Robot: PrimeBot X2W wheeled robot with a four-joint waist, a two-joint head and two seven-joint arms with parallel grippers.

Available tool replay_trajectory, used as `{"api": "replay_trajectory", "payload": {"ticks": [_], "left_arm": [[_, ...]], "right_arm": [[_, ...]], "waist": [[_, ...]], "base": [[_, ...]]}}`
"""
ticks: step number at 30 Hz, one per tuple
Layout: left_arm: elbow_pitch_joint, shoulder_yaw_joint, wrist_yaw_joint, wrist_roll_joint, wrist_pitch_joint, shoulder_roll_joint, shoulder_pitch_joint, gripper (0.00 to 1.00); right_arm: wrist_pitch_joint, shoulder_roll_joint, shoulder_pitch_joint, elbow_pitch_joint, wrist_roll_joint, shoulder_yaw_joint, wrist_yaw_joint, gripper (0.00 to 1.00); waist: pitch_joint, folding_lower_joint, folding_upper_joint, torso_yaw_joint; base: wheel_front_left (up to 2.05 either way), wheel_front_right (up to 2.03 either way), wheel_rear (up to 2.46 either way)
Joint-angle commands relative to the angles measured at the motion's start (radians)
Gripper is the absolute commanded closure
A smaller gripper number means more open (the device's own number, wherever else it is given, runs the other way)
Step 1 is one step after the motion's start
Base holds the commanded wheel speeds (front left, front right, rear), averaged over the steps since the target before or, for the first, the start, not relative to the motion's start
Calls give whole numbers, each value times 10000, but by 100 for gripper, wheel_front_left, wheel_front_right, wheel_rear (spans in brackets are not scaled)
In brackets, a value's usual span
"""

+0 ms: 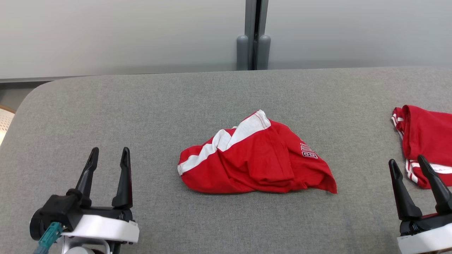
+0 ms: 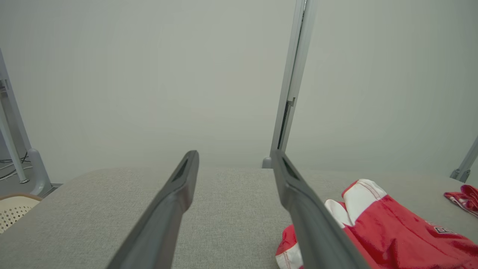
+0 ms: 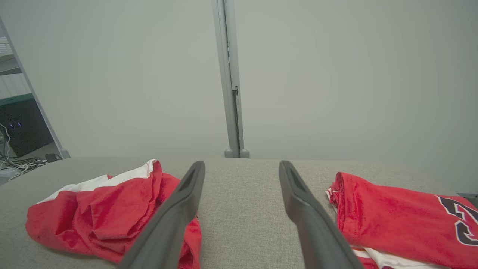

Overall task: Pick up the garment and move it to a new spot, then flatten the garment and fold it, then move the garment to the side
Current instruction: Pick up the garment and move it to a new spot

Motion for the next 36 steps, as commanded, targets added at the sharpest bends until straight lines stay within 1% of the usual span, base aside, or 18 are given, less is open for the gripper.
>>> {"api": "replay_trajectory", "payload": {"ticks": [1, 6, 12, 19, 27, 36], "left_arm": [[67, 133, -236, 51, -15, 71, 261, 0], [204, 276, -521, 261, -16, 158, 832, 0], [200, 196, -583, 349, -17, 190, 1340, 0], [11, 49, -491, 370, 53, 188, 1686, 0], [-95, -149, -379, 452, 223, 165, 1618, 0], [-178, -251, -287, 500, 233, 152, 1513, 0]], "right_arm": [[88, 80, 156, -33, -104, -68, -4, 0], [282, 303, 423, 11, -317, -135, -4, 0], [529, 541, 746, -22, -553, -315, -4, 0], [749, 802, 1003, -145, -744, -544, -4, 0], [811, 942, 961, -228, -852, -612, -4, 0], [826, 934, 888, -227, -835, -584, -4, 0]], "waist": [[-207, 0, 0, 25], [-587, 0, 0, -22], [-935, 0, 0, -65], [-1118, 0, 0, -92], [-1119, 0, 0, -84], [-1071, 0, 0, -33]], "base": [[0, 0, 0], [0, 0, 0], [0, 0, 0], [0, 0, 0], [0, 0, 0], [0, 0, 0]]}}
